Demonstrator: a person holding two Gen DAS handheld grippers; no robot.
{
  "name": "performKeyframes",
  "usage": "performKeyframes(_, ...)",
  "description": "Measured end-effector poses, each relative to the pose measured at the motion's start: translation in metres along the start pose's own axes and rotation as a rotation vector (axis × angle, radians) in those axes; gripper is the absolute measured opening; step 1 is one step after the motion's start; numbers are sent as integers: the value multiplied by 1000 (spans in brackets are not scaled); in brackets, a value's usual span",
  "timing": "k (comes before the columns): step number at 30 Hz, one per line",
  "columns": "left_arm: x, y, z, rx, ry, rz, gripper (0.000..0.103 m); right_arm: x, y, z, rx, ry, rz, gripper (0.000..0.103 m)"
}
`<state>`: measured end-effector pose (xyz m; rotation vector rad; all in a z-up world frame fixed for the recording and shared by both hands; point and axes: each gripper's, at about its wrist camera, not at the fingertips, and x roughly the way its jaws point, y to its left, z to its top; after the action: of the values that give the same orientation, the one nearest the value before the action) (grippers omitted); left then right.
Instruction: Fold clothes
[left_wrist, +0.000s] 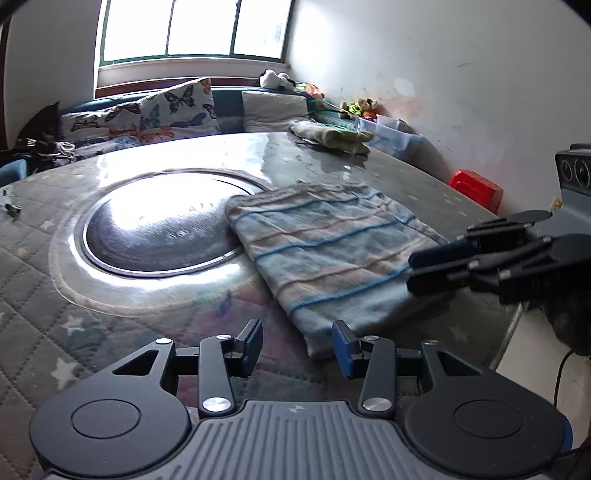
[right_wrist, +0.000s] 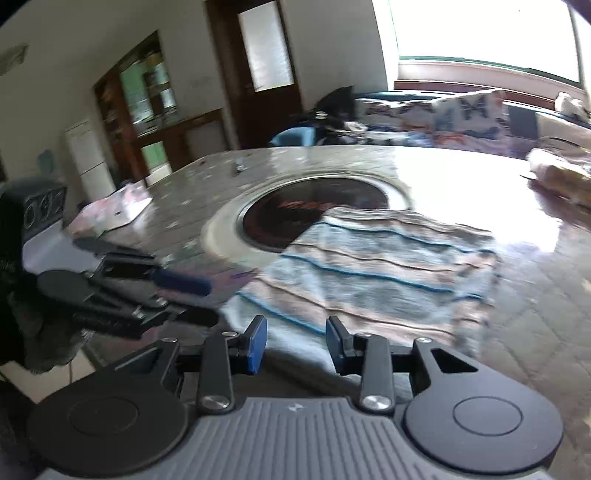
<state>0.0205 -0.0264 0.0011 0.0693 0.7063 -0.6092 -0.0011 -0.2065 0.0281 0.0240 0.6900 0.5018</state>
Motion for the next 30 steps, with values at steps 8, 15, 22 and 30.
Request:
performKeyframes(8, 4, 4, -4, 13, 36, 19, 40, -4, -34, -17, 102, 19, -136, 21)
performKeyframes(15, -9, 12, -3, 26, 41, 55, 39, -18, -42, -21, 128, -3, -143, 22)
performKeyframes(22, -4, -4, 17, 41, -31, -4, 39, -14, -48, -5, 144, -64, -147, 23)
performKeyframes(30, 18, -5, 16, 45, 32, 3, 40, -6, -70, -6, 196, -51, -178, 22)
